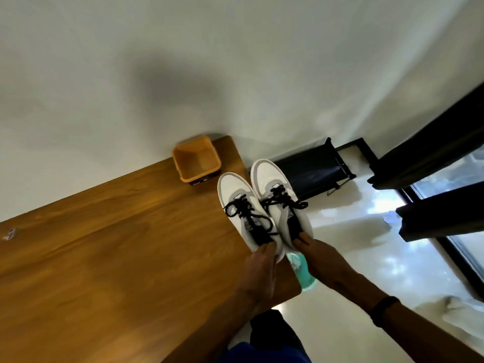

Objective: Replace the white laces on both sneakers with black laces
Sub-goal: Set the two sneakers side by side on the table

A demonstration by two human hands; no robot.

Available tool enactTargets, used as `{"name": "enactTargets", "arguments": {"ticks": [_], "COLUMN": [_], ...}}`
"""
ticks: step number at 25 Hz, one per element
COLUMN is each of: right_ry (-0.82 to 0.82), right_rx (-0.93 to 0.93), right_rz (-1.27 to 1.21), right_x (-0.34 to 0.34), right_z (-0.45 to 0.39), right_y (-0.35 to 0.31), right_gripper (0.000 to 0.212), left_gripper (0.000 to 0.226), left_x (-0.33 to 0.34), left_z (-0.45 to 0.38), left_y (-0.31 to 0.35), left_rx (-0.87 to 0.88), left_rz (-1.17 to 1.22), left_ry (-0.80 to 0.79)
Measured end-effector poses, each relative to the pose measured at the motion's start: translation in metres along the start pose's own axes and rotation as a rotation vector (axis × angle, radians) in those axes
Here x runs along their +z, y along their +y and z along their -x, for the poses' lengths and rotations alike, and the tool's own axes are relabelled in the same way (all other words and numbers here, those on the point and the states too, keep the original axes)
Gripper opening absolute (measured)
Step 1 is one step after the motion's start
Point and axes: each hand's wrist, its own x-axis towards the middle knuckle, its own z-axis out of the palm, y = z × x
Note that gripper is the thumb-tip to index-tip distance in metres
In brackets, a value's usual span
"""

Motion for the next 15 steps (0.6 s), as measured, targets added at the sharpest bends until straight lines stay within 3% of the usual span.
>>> {"name": "enactTargets", "arguments": {"ticks": [4,7,10,15], "right_ry": [0.052,0.068,0.083,0.092], "right_rx": [0.087,0.124,0.146,0.150], "right_rz": [0.065,0.095,0.052,-0.071], "right_x": [-0.034,-0.028,0.005,0.091], "right_z": [-0.006,-0.036,-0.081,-0.182], "right_y": [0.088,0.156,0.209,0.278], "right_gripper": [0.061,0.055,0.053,0.053], "left_gripper": [0.040,0.026,0.017,0.031], "left_x": [0.037,0.066,0.100,0.177], "left_z": [-0.081,-0.146,-0.199,-0.280], "left_y": [0.052,0.068,0.056,-0.012], "left_rx": [0.046,0.013,-0.059,-0.268], "left_rz": [-0.114,-0.207,-0.248,-0.204], "left_ry": [-0.141,-0.193,-0.224,-0.257]}}
